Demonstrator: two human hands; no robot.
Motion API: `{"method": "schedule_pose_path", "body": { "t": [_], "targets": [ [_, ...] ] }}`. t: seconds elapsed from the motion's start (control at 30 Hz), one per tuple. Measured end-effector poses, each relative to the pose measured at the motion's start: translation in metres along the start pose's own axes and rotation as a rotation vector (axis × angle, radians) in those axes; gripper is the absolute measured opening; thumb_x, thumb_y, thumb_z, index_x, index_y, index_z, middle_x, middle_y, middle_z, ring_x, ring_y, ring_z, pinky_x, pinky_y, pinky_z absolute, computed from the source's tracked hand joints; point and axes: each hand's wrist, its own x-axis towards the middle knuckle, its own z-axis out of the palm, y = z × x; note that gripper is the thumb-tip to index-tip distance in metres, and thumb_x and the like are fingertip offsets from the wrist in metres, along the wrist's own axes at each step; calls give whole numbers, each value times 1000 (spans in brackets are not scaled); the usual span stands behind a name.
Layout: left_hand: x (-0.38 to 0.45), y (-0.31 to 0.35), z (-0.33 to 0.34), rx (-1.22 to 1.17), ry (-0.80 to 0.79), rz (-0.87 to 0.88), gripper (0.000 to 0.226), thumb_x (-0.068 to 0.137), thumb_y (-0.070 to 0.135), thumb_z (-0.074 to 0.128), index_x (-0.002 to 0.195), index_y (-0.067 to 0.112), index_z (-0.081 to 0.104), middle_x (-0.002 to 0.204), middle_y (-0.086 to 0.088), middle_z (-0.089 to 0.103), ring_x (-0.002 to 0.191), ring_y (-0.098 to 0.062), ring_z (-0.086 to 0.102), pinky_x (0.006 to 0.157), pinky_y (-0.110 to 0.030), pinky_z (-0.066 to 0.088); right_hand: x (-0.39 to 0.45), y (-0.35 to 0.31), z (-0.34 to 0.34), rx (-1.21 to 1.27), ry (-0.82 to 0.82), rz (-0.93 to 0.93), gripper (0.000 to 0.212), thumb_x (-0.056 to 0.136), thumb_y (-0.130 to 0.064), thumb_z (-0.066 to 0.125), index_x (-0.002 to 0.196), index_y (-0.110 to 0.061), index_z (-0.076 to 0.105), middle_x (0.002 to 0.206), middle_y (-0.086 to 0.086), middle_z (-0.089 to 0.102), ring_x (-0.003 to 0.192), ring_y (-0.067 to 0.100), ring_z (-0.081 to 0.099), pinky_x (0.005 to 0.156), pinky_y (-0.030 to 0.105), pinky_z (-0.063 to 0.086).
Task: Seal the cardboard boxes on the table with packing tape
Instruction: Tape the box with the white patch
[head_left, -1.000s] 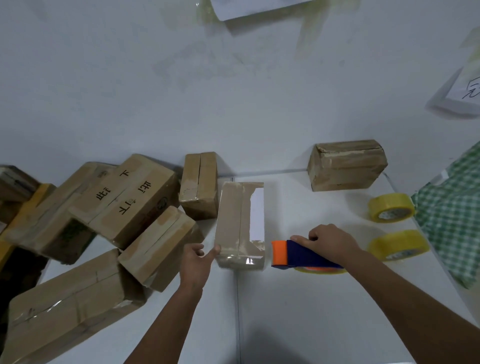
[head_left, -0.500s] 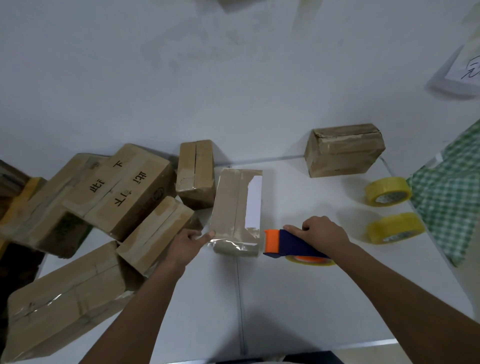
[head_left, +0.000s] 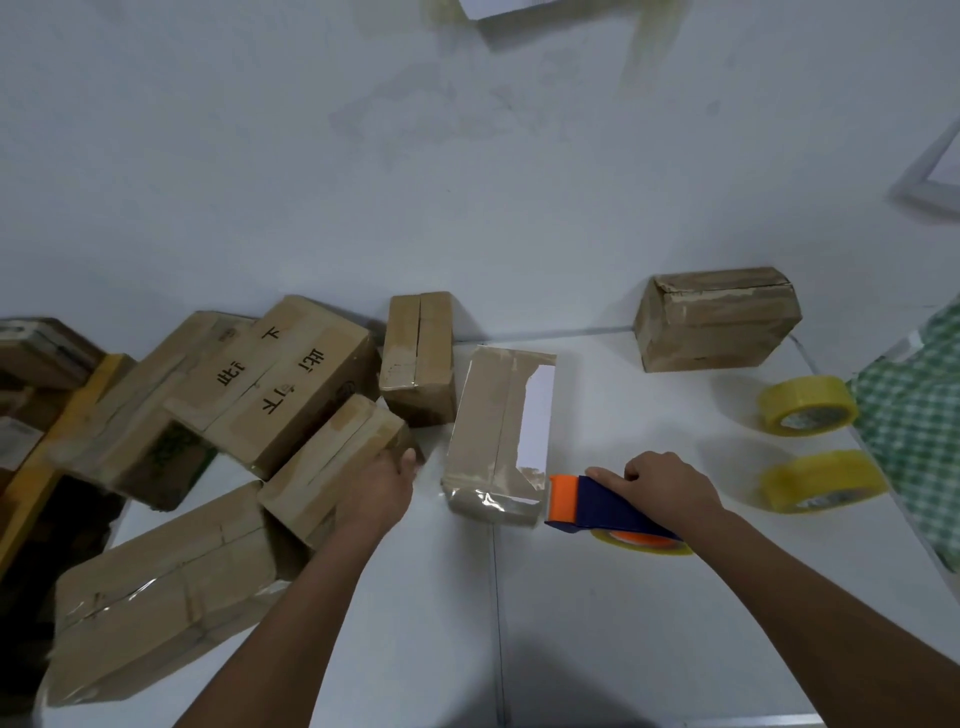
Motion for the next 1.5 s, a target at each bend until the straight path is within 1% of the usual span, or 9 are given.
{"method": "schedule_pose_path", "body": {
  "t": [0.1,0.3,0.4,0.57,0.77,0.87,1.0,1.2,1.5],
  "targets": [
    [-11,-5,-14,185,156,203,43,105,42,33,134,13,46,121,-12,58,95,-26,63,79,-41,56,-1,4,1,3,-6,8,64,87,-77,34,63,-21,56,62,-3,58,60,12,58,57,23,41],
    [-32,-12,22,301,-18,970,49,108,37,22,152,21,36,158,4,34,145,-12,32,117,-31,32,0,3,2,14,15,1,66,86,-77,34,62,-20,57,62,-2,59,60,13,58,56,24,41],
    [-27,-30,41,443,-79,957,54,107,44,13,155,23,29,159,6,30,148,-6,19,120,-28,24,0,4,3,9,13,4,66,86,-77,33,64,-21,58,63,-3,59,60,12,59,56,23,40],
    [-16,2,16,498,-8,1109,45,105,43,28,131,28,62,134,9,62,122,-10,58,106,-27,41,0,5,3,4,30,0,66,87,-77,33,66,-20,60,63,-4,59,60,11,58,54,22,38],
    [-11,63,54,492,-181,999,63,101,53,4,158,29,3,163,12,-12,150,-11,-19,122,-38,-12,3,8,9,12,40,-9,69,86,-78,32,66,-19,62,63,-2,60,59,13,59,55,22,40],
    [-1,56,69,558,-241,961,60,102,57,9,157,36,-1,164,13,-13,150,-15,-21,122,-47,-8,3,12,10,26,23,-11,66,87,-76,32,68,-21,63,64,-3,60,59,11,59,57,22,40],
    [6,74,61,520,-171,1029,80,94,66,-9,150,32,36,162,4,24,150,-23,16,121,-45,8,0,17,10,78,15,-33,61,89,-73,34,62,-22,54,61,-3,56,56,11,54,55,21,36],
    [6,65,78,561,-164,980,66,96,62,-10,156,39,2,166,11,-9,150,-12,-21,122,-52,-8,1,27,12,161,6,-44,64,87,-74,37,65,-17,56,63,0,58,56,13,53,56,22,38],
    [12,60,86,602,-68,1017,62,102,58,-4,158,35,10,166,8,1,153,-16,-9,122,-53,7,-2,52,0,217,-90,-141,58,79,-76,52,89,-21,65,81,-3,65,71,12,61,62,25,44]
  ]
}}
